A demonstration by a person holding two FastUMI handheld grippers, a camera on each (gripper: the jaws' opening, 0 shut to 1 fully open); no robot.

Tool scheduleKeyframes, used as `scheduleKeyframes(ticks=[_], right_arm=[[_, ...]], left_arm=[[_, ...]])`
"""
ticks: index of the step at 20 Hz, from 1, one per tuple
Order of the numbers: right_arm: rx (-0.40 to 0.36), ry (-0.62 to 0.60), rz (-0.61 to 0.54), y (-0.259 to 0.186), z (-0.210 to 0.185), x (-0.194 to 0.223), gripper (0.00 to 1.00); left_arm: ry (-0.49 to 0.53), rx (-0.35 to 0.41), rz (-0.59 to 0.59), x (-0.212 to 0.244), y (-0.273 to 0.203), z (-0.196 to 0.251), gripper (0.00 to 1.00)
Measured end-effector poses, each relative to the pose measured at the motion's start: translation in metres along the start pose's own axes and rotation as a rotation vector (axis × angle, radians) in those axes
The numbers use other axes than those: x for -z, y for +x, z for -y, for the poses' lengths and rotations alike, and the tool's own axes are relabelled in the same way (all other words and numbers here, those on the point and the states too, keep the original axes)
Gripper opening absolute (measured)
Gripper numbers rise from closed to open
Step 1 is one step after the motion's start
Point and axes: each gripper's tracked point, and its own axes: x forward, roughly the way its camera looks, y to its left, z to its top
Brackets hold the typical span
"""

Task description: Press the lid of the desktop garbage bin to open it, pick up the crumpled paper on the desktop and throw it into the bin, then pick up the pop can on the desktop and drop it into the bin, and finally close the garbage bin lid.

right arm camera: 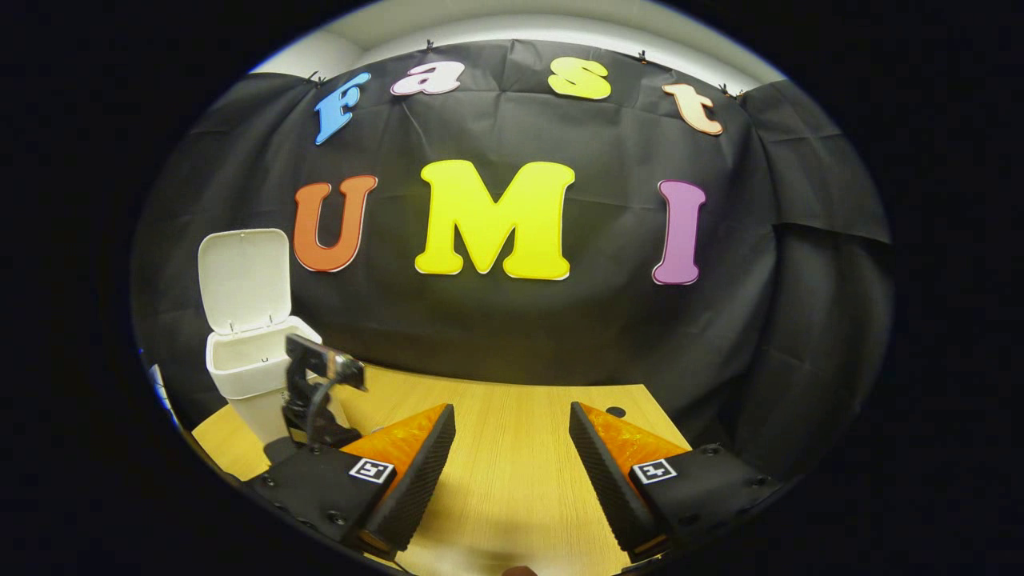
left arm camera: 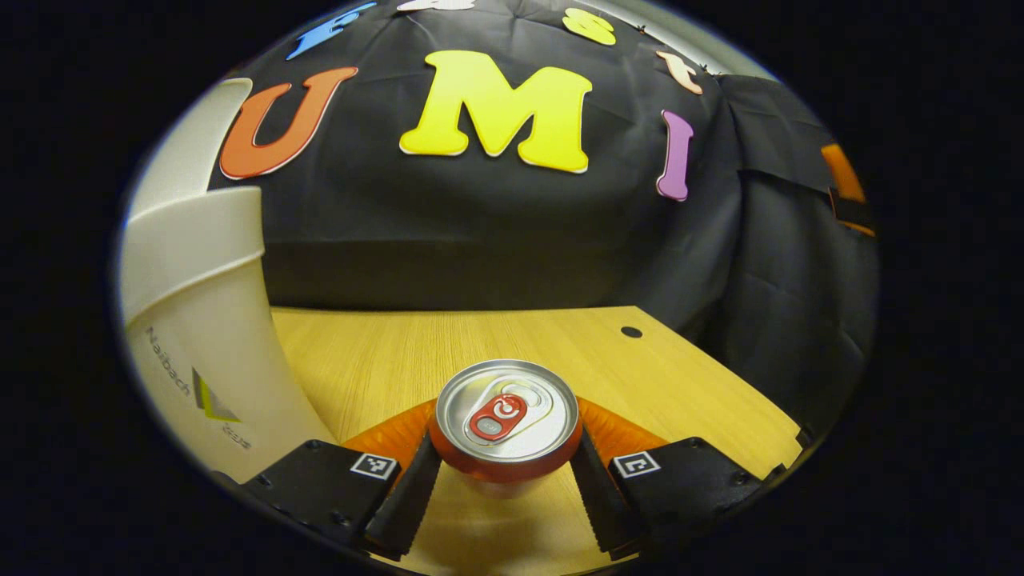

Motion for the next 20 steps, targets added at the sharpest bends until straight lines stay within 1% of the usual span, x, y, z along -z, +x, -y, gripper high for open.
scheduleKeyframes(ticks=[5,10,12,14,15,16,17,18,20], right_arm=[[-0.014,0.05,0.008,0.0,-0.001,-0.005,0.92],[-0.02,0.048,0.009,0.002,-0.004,-0.006,0.92],[-0.028,0.048,0.013,0.002,-0.007,-0.007,0.92],[-0.034,0.047,0.015,0.001,-0.011,-0.007,0.92],[-0.035,0.044,0.014,0.001,-0.011,-0.006,0.92],[-0.037,0.041,0.011,0.001,-0.013,-0.005,0.92],[-0.039,0.04,0.009,0.001,-0.014,-0.004,0.92],[-0.042,0.041,0.01,0.0,-0.015,-0.004,0.92],[-0.044,0.045,0.012,0.0,-0.017,-0.005,0.92]], left_arm=[[0.004,-0.007,0.146,-0.073,-0.032,-0.004,0.83],[0.006,-0.042,0.284,-0.143,-0.064,-0.019,0.82],[0.012,-0.075,0.344,-0.173,-0.077,-0.033,0.82],[0.024,-0.128,0.409,-0.199,-0.088,-0.051,0.82],[0.032,-0.155,0.438,-0.21,-0.094,-0.061,0.89],[0.041,-0.186,0.457,-0.215,-0.1,-0.072,0.82],[0.049,-0.215,0.468,-0.22,-0.104,-0.082,0.82],[0.055,-0.242,0.479,-0.223,-0.108,-0.089,0.89],[0.06,-0.294,0.494,-0.227,-0.117,-0.107,0.89]])
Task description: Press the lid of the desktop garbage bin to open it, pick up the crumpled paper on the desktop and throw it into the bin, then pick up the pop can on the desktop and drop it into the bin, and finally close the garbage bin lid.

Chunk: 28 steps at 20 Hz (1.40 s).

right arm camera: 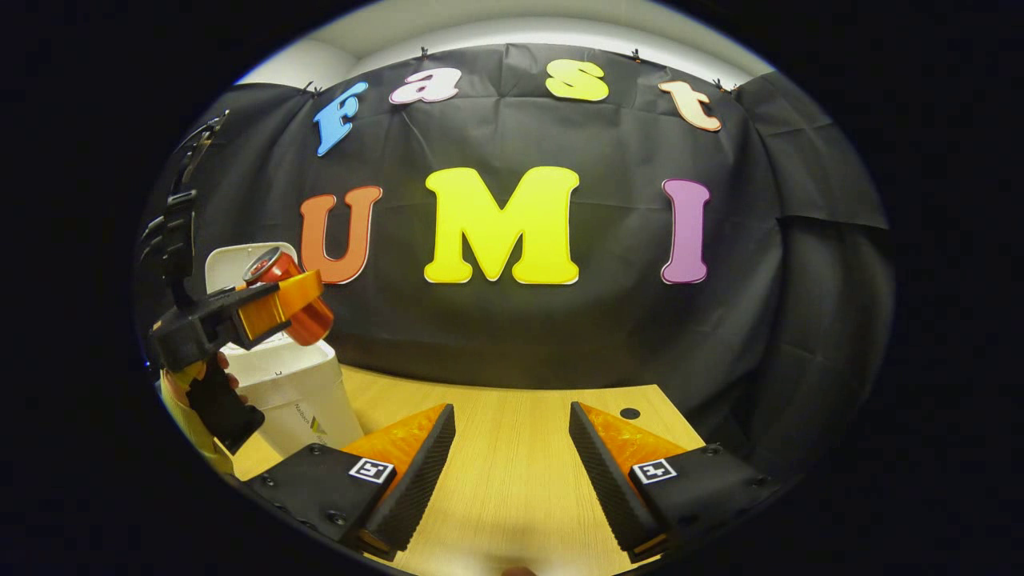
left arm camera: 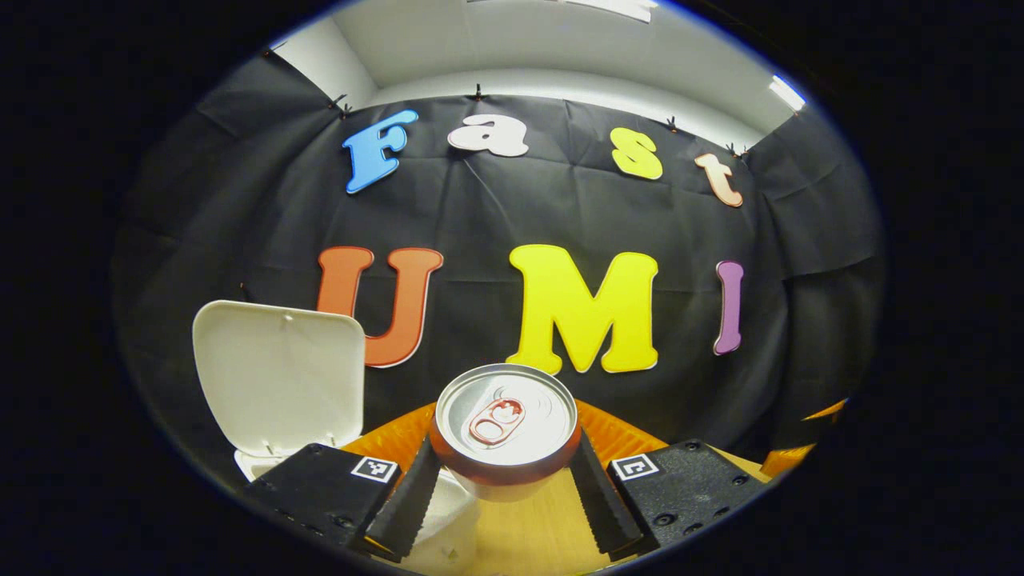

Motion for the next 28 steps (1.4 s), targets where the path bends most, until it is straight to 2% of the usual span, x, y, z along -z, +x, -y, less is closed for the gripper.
scheduleKeyframes(ticks=[1,4,5,6,7,8,11,12,13,14,20,28], right_arm=[[-0.002,0.002,0.002,0.0,-0.001,-0.001,0.92],[-0.009,-0.002,0.0,0.0,-0.007,0.0,0.92],[-0.014,-0.006,-0.002,-0.001,-0.009,0.001,0.92],[-0.019,-0.01,-0.002,-0.001,-0.012,0.001,0.92],[-0.024,-0.014,-0.003,-0.002,-0.015,0.001,0.92],[-0.029,-0.019,-0.005,-0.001,-0.017,0.002,0.92],[-0.034,-0.029,-0.007,-0.002,-0.021,0.002,0.92],[-0.034,-0.029,-0.004,-0.002,-0.022,0.001,0.92],[-0.034,-0.027,-0.004,-0.001,-0.022,0.001,0.92],[-0.033,-0.025,-0.005,-0.001,-0.022,0.001,0.92],[-0.041,-0.022,-0.01,-0.003,-0.025,0.002,0.92],[-0.037,-0.012,0.001,-0.009,-0.018,0.0,0.92]], left_arm=[[0.006,-0.02,0.003,-0.001,-0.001,-0.008,0.82],[0.018,-0.071,0.0,-0.001,-0.005,-0.031,0.82],[0.023,-0.087,0.001,-0.001,-0.006,-0.038,0.89],[0.028,-0.104,0.002,-0.002,-0.007,-0.045,0.82],[0.037,-0.121,0.0,-0.002,-0.008,-0.052,0.89],[0.047,-0.141,-0.005,0.001,-0.009,-0.06,0.82],[0.055,-0.193,-0.032,0.009,-0.01,-0.082,0.82],[0.055,-0.208,-0.042,0.012,-0.011,-0.088,0.89],[0.055,-0.224,-0.047,0.013,-0.011,-0.1,0.82],[0.055,-0.231,-0.048,0.014,-0.011,-0.104,0.82],[0.034,-0.231,-0.039,0.007,-0.012,-0.105,0.87],[0.015,-0.158,-0.033,-0.026,-0.001,-0.087,0.88]])
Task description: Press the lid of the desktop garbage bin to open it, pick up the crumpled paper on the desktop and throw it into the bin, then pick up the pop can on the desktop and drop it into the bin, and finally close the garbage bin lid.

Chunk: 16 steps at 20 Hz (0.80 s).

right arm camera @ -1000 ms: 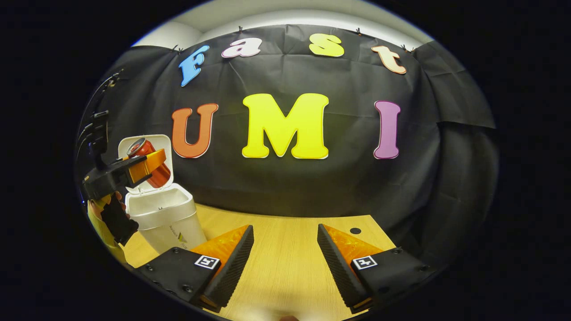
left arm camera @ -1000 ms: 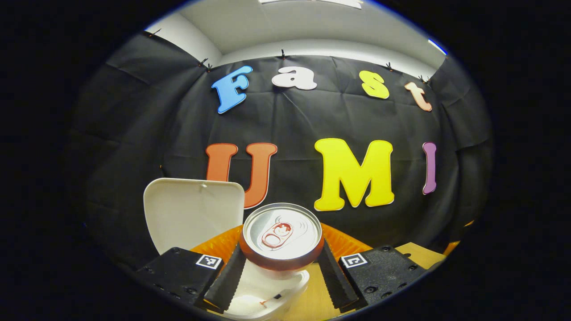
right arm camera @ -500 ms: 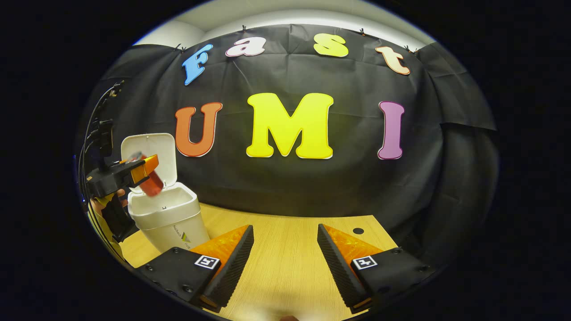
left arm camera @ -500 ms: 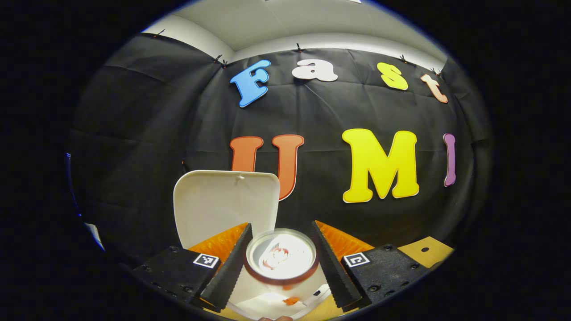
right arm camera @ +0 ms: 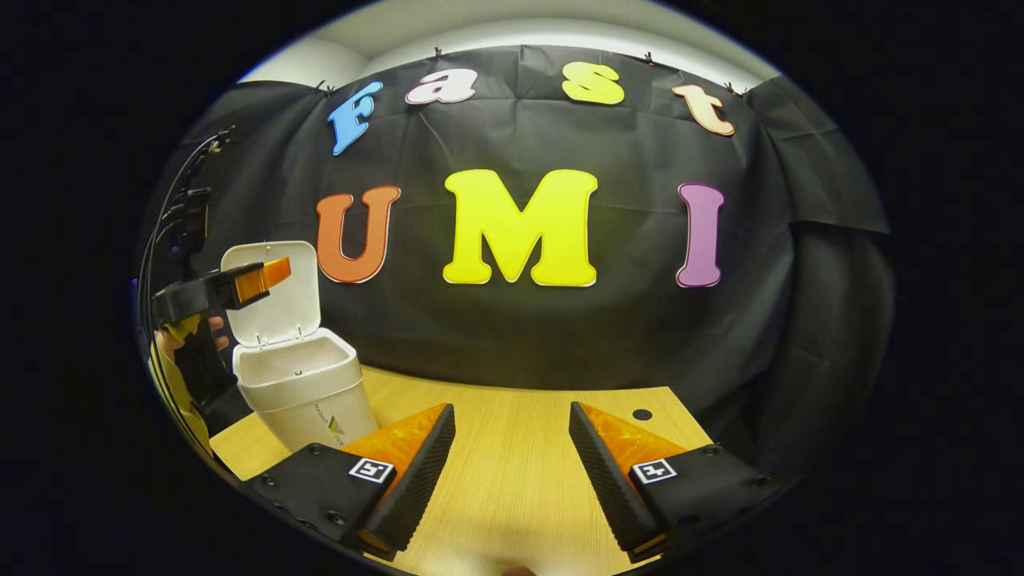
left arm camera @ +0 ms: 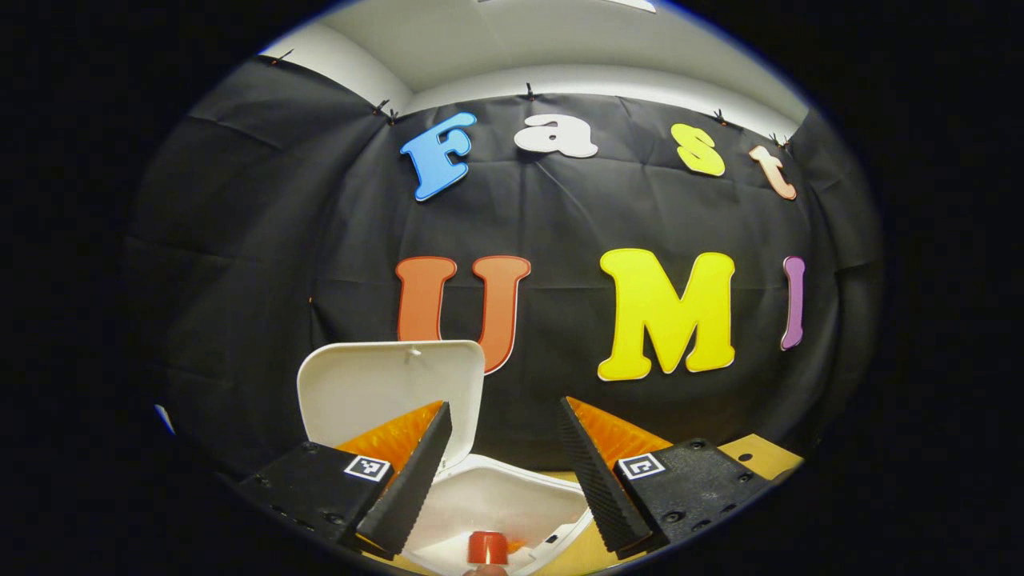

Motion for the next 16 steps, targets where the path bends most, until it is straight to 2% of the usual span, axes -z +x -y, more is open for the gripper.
scheduleKeyframes(ticks=[7,9,10,11,16], right_arm=[[0.013,0.022,0.005,-0.004,0.011,-0.002,0.92],[0.018,0.025,0.006,-0.005,0.014,-0.003,0.92],[0.019,0.028,0.004,-0.005,0.015,-0.002,0.92],[0.021,0.031,0.001,-0.004,0.016,-0.001,0.92],[0.021,0.046,-0.016,-0.004,0.017,0.003,0.92]], left_arm=[[-0.02,0.04,0.032,-0.045,0.023,0.008,0.87],[-0.023,0.021,0.048,-0.059,0.032,-0.002,0.87],[-0.027,0.011,0.052,-0.066,0.038,-0.007,0.95],[-0.032,-0.004,0.058,-0.072,0.043,-0.015,0.87],[-0.011,-0.085,0.057,-0.084,0.066,-0.056,0.88]])
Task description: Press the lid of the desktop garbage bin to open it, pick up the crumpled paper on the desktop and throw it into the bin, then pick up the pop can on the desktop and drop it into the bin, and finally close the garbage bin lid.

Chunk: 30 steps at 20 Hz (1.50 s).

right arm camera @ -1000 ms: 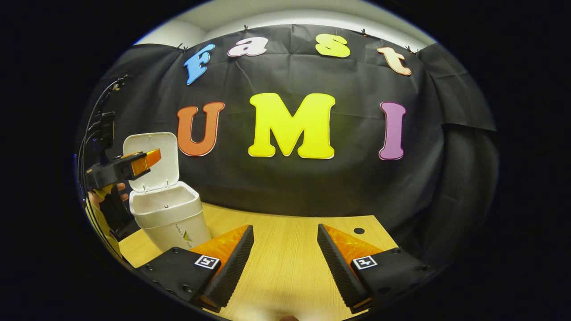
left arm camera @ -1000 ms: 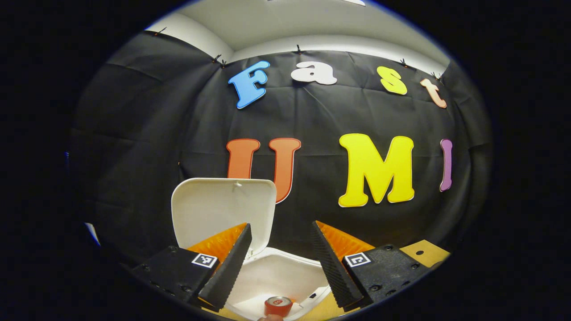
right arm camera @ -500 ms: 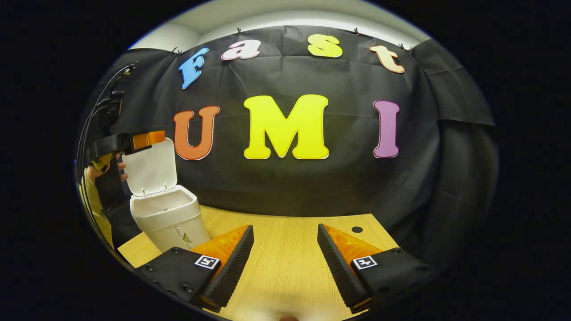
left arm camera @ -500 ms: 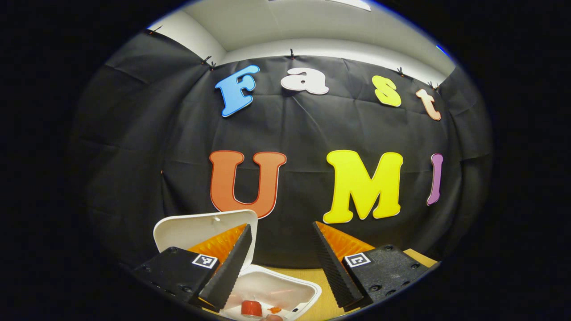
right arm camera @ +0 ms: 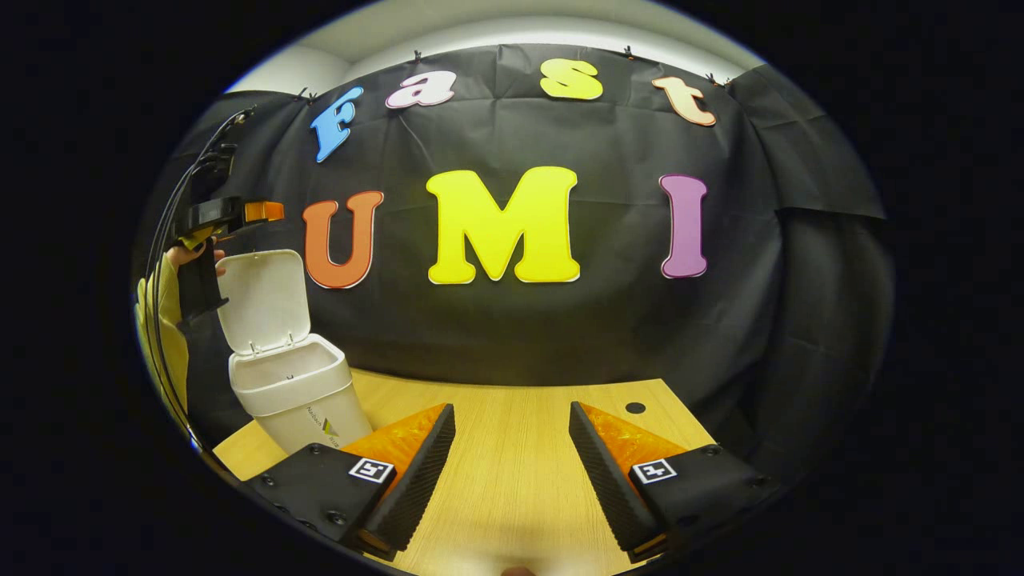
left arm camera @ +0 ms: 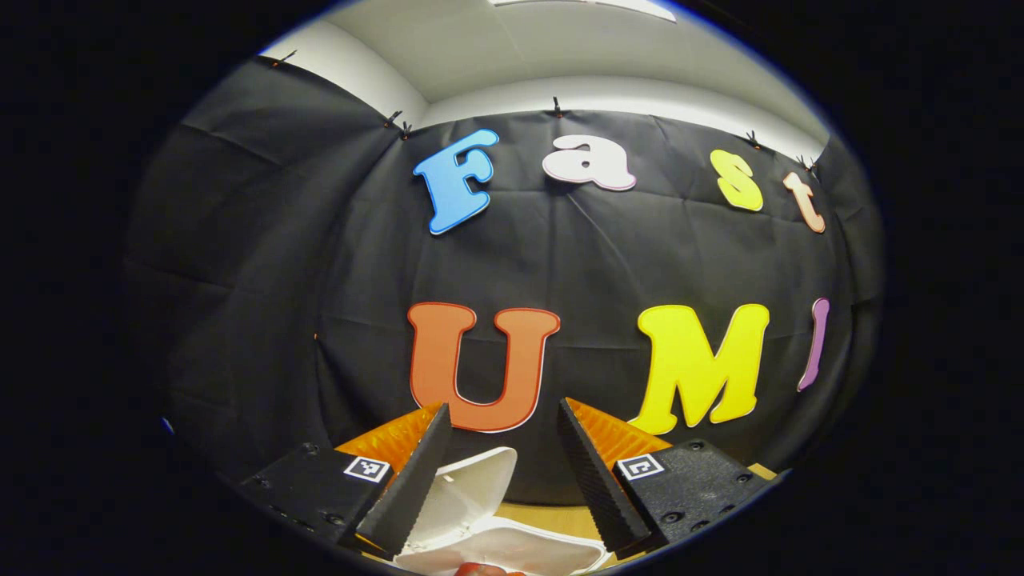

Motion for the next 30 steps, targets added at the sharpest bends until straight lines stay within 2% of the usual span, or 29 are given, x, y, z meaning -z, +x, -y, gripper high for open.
scheduleKeyframes(ticks=[1,2,3,4,10,14,19,24,30], right_arm=[[0.0,0.001,-0.001,0.001,0.0,0.0,0.92],[0.0,0.002,-0.004,0.002,0.0,0.002,0.92],[-0.001,0.003,-0.009,0.003,-0.001,0.003,0.92],[-0.004,0.006,-0.013,0.003,-0.002,0.004,0.92],[-0.025,0.003,-0.02,0.004,-0.007,0.005,0.92],[-0.037,0.009,-0.026,0.004,-0.002,0.009,0.92],[-0.06,0.042,-0.035,0.002,0.008,0.016,0.92],[-0.091,0.036,-0.049,0.0,0.017,0.022,0.92],[-0.108,0.031,-0.066,-0.001,0.029,0.029,0.92]], left_arm=[[-0.004,-0.017,-0.015,0.003,0.003,-0.008,0.88],[-0.016,-0.027,-0.027,0.005,0.014,-0.022,0.79],[-0.03,-0.043,-0.04,0.009,0.016,-0.028,0.8],[-0.038,-0.055,-0.052,0.013,0.019,-0.034,0.88],[-0.04,-0.073,-0.131,0.041,0.028,-0.037,0.91],[-0.054,-0.094,-0.161,0.051,0.016,-0.029,0.92],[-0.118,-0.076,-0.284,0.099,-0.012,-0.005,0.92],[-0.068,-0.066,-0.346,0.135,-0.04,0.029,0.93],[-0.054,-0.084,-0.393,0.165,-0.054,0.044,0.93]])
